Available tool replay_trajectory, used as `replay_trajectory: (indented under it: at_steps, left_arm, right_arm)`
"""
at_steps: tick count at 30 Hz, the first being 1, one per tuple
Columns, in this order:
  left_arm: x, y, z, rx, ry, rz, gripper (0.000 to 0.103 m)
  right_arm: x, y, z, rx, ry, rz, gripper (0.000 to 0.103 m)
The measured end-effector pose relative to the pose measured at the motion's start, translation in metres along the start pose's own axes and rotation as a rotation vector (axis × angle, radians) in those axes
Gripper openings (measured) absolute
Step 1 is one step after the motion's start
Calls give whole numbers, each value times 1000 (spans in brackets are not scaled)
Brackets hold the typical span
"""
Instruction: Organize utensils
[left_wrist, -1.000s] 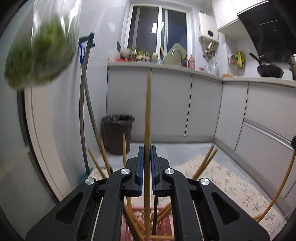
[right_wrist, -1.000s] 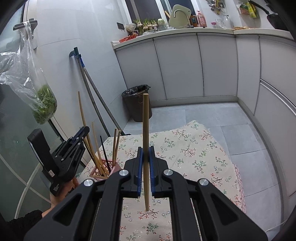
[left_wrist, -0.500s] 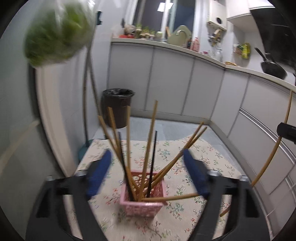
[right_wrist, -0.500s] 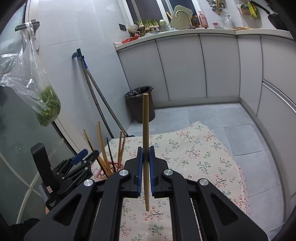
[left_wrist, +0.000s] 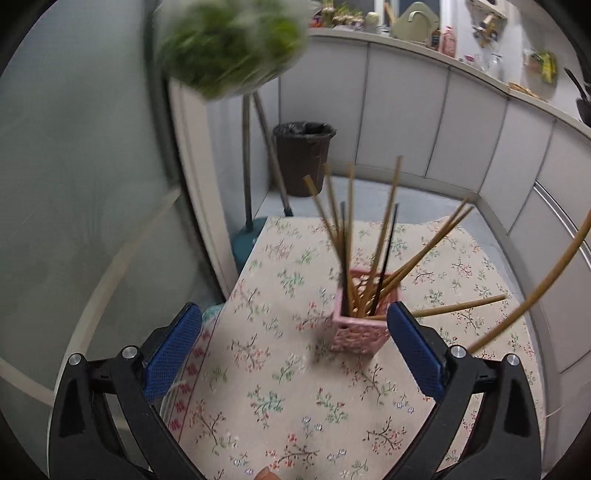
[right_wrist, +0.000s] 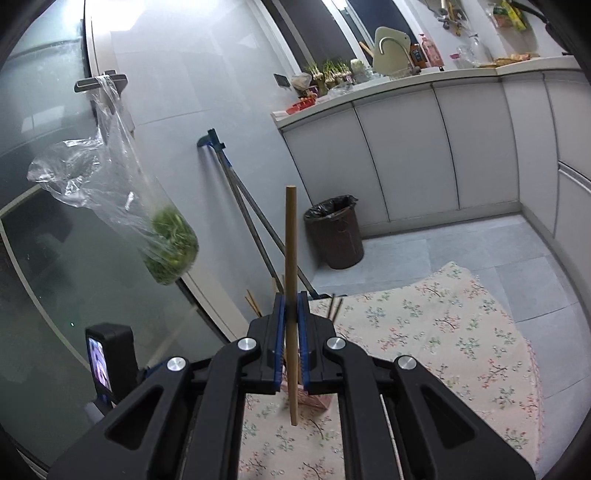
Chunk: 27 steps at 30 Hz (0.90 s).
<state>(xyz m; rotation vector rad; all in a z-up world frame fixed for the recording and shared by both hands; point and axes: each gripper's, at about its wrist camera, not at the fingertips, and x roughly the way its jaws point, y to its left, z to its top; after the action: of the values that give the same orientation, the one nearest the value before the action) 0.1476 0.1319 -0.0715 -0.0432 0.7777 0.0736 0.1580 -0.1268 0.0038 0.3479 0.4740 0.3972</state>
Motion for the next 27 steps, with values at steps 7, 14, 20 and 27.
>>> replay_trajectory:
  at_steps: [7,14,20,27]
  left_arm:
    - [4,11,-2,3,15,44,96]
    - [12,12,-5,-2,39,28,96]
    - [17,15,-5,-21,50,10,96]
    - [14,18,-4,-55,42,-22,96]
  right_arm:
    - [29,10,-5,15,-87,-23,7]
    - [73,13,-20,14,-125,-114,7]
    - [104,11,-39,2,-84,-171,7]
    - [119,8,-49,-10,-22,-152,28]
